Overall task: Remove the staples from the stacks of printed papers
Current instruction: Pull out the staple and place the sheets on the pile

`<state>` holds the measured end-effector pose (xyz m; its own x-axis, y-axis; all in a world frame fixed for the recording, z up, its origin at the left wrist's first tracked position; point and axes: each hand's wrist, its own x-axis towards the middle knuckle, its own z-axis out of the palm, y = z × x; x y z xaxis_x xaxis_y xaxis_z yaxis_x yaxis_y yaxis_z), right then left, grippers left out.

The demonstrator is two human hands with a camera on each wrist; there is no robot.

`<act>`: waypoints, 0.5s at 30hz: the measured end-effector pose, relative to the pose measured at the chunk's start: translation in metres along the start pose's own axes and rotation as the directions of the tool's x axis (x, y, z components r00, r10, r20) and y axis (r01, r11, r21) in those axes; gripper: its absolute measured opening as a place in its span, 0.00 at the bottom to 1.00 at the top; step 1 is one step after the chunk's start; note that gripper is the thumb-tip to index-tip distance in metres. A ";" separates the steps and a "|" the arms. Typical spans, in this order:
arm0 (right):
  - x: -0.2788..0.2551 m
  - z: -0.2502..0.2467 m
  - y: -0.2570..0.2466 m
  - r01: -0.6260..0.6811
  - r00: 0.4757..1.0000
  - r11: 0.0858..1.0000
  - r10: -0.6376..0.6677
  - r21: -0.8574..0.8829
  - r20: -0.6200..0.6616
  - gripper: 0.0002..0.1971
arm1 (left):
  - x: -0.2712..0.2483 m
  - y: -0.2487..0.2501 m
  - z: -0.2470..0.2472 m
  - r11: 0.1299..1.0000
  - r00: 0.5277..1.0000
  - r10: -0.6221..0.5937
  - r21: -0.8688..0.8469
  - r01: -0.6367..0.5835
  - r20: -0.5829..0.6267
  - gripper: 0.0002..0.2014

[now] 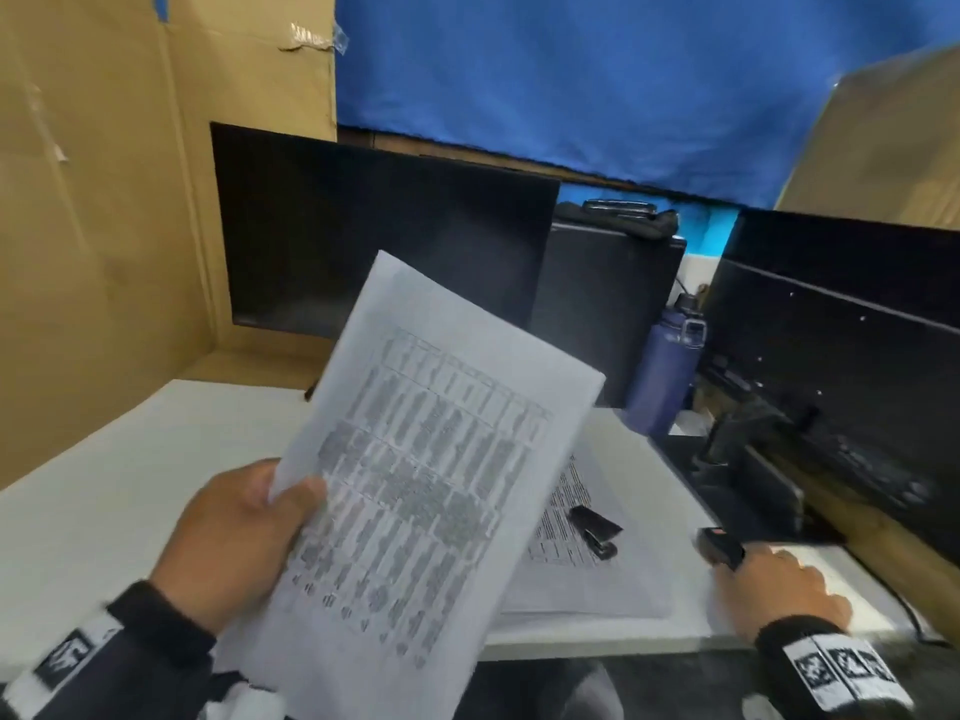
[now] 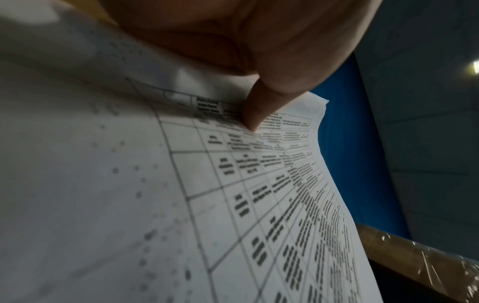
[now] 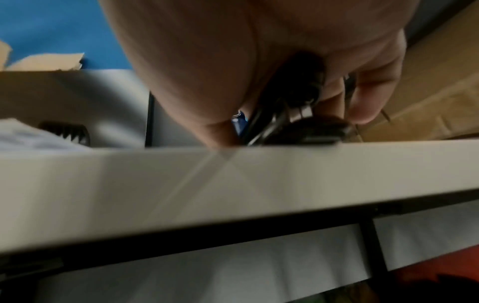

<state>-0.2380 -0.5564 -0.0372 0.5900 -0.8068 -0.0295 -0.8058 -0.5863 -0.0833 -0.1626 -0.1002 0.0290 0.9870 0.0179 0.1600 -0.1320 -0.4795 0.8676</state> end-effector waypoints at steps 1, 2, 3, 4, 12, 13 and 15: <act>-0.004 -0.002 -0.001 0.018 1.000 0.999 -0.017 0.039 -0.019 0.24 | -0.002 -0.001 0.004 1.000 1.000 0.011 0.029 -0.011 0.015 0.16; -0.007 -0.006 -0.002 0.052 0.998 0.995 -0.049 0.091 -0.027 0.20 | -0.004 -0.002 0.007 0.998 0.999 0.019 0.054 -0.020 0.034 0.17; -0.012 -0.015 -0.005 0.097 0.995 0.984 -0.092 0.153 -0.035 0.15 | -0.006 -0.004 0.010 0.996 0.999 0.023 0.085 -0.027 0.047 0.18; -0.019 -0.026 -0.008 0.154 0.988 0.962 -0.146 0.225 -0.055 0.11 | -0.009 -0.007 0.013 0.992 0.998 0.027 0.122 -0.033 0.053 0.18; -0.096 -0.108 -0.047 0.356 0.924 0.009 -0.154 0.935 -0.350 0.08 | -0.037 -0.001 0.045 0.959 0.980 0.051 0.264 -0.101 0.190 0.16; -0.103 -0.111 -0.052 0.315 0.931 -0.115 -0.156 0.942 -0.330 0.08 | -0.044 0.004 0.050 0.953 0.975 0.043 0.283 -0.105 0.219 0.15; -0.112 -0.110 -0.059 0.239 0.945 -0.280 -0.151 0.930 -0.288 0.12 | -0.055 0.012 0.059 0.945 0.965 0.027 0.307 -0.110 0.262 0.12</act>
<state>-0.2616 -0.4395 0.0808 0.6654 -0.6951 0.2720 0.4131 0.0394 -0.9098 -0.2128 -0.1591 0.0031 0.9727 -0.2254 0.0550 -0.2052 -0.7249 0.6576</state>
